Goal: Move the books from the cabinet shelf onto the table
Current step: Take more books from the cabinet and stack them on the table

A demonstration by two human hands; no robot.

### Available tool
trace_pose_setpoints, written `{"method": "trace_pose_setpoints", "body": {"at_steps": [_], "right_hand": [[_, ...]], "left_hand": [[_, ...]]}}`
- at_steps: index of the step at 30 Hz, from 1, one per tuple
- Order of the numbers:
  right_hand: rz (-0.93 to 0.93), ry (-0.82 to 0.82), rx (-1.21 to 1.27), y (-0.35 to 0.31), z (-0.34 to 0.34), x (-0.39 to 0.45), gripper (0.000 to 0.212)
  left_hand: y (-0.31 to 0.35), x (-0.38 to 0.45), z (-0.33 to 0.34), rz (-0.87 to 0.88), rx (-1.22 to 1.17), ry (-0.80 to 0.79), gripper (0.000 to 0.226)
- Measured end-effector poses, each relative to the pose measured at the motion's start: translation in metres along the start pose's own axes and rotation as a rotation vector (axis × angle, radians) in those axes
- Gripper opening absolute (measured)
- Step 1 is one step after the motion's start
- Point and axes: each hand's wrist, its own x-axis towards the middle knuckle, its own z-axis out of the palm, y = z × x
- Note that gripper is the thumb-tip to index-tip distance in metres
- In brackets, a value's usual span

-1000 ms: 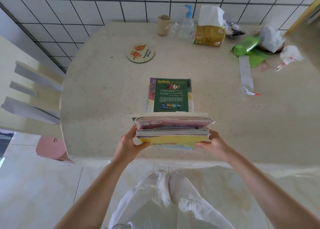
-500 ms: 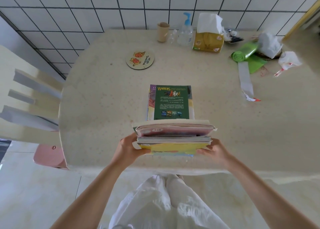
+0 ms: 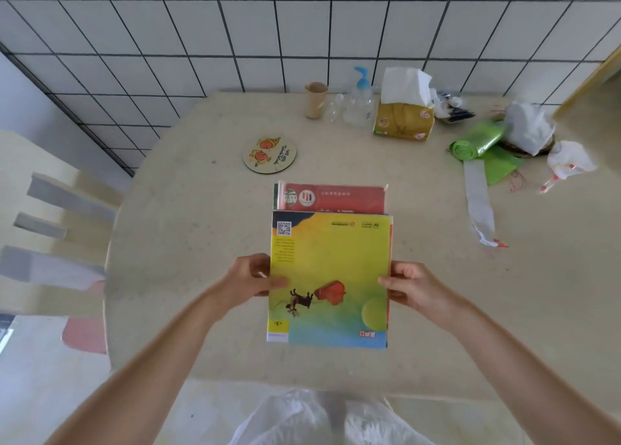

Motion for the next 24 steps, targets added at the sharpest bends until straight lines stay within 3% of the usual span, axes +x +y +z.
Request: {"method": "trace_pose_setpoints", "body": {"at_steps": [7,11,24], "right_hand": [[0.329,0.067,0.17,-0.048,-0.003,0.05,0.016],[0.456,0.044,0.131,-0.059,-0.008,0.069,0.012],[0.528,0.032,0.095,-0.059,-0.002,0.095,0.016]], "left_hand": [[0.037,0.048,-0.004,-0.241,-0.087,-0.04,0.028],[0.044,0.061,-0.008,-0.309,-0.069,-0.022,0.026],[0.027,0.069,0.003,-0.38,-0.141,0.033,0.03]]}}
